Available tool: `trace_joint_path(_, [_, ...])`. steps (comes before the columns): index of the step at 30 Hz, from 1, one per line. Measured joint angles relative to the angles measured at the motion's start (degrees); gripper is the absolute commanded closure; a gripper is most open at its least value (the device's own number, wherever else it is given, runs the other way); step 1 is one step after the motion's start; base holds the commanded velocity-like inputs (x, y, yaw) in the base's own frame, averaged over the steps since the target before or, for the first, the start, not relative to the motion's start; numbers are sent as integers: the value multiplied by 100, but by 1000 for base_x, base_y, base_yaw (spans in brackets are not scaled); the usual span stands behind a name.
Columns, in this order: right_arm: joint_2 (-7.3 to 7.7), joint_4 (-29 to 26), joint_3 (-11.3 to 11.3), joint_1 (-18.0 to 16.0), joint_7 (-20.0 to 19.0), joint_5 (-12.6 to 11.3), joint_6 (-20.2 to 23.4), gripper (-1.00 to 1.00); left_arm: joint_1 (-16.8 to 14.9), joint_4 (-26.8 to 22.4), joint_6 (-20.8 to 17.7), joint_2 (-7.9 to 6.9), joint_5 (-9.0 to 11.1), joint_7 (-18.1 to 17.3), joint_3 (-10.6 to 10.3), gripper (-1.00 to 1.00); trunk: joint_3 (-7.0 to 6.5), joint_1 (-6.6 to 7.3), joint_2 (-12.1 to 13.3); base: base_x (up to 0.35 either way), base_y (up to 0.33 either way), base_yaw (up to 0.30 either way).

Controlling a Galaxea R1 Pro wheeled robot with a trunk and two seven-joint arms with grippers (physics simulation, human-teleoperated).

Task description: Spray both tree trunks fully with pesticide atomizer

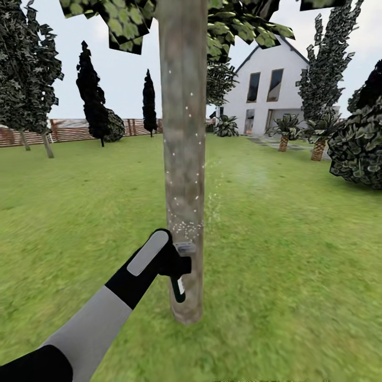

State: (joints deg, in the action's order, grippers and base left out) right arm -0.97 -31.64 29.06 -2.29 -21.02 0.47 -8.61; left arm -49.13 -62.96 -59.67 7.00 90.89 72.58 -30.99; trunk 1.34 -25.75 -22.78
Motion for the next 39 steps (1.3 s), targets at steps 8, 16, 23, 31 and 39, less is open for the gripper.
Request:
trace_joint_path(8, [0, 1, 2, 0, 0, 8, -23, 100, 108, 12, -6, -70, -6, -397, -2, 100, 0, 0, 0, 0, 333, -253])
trace_joint_path(16, [0, 1, 0, 0, 0, 8, -30, 100, 152, -11, -9, -178, -7, -619, -2, 100, 0, 0, 0, 0, 338, -254])
trace_joint_path(23, [2, 1, 7, 0, 0, 8, -32, 100, 171, -4, -10, -186, -15, -654, 3, 100, 0, 0, 0, -1, 340, -253])
trace_joint_path(31, [5, 1, 12, 0, 1, -34, -32, 100, 189, -2, -11, -197, -21, -725, 6, 100, 0, 0, 0, -29, 340, -138])
trace_joint_path(39, [8, 1, 24, 0, 1, -52, -34, 100, 302, 37, -9, -243, -20, -726, 8, 100, 0, 0, 0, -1, 340, -242])
